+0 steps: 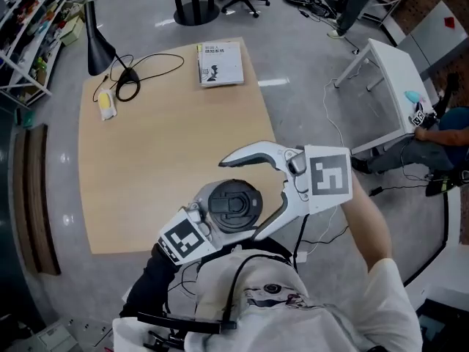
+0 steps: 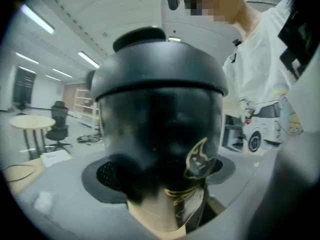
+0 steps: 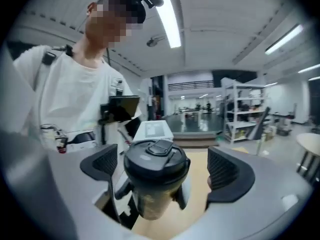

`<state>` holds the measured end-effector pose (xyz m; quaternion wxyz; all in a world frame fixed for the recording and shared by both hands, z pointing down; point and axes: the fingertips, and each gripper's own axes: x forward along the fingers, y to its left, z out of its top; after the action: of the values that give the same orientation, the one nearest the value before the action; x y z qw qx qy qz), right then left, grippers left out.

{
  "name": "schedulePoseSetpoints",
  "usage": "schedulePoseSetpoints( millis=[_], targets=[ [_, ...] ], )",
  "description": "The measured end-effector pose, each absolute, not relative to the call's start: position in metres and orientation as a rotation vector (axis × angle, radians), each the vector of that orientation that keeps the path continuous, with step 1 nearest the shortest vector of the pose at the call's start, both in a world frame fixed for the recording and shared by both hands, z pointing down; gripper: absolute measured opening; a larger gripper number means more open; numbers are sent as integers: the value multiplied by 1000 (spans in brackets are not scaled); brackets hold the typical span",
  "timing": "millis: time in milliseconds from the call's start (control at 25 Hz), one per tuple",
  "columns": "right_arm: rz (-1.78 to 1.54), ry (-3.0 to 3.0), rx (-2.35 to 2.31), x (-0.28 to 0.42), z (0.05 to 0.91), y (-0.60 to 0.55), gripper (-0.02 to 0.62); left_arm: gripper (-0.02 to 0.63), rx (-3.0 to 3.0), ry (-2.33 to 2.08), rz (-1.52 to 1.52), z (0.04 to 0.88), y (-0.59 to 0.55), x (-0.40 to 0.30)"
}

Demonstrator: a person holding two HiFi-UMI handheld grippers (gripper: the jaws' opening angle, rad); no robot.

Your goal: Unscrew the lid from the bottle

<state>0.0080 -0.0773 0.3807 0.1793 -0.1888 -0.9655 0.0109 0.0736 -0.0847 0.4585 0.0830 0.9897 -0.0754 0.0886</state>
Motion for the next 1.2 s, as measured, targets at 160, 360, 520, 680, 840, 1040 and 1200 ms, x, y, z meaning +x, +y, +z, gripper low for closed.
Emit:
schedulePoseSetpoints(
  millis=[160, 360, 520, 680, 840, 1040, 1200],
  targets=[
    [18, -2784, -62, 12, 389, -99, 561, 426, 2904, -853, 453, 475, -135, 54],
    [-155, -2807, -274, -3, 391, -88, 460, 426, 2913, -836, 450, 475, -123, 65],
    [-206, -2606, -937, 12, 382, -31, 460, 426, 3032, -234, 349, 457, -57, 85],
    [-136, -2566, -974, -6, 369, -35, 505, 425, 2998, -190, 241, 444, -55, 71],
    [-5, -2776, -321, -37, 366, -80, 551, 426, 2931, -722, 392, 464, -104, 16],
    [-113, -2800, -37, -88, 385, -92, 478, 426, 2878, -952, 437, 470, -127, -20],
    [-283, -2708, -526, -83, 377, -56, 476, 426, 3048, -507, 405, 460, -87, -9]
  ],
)
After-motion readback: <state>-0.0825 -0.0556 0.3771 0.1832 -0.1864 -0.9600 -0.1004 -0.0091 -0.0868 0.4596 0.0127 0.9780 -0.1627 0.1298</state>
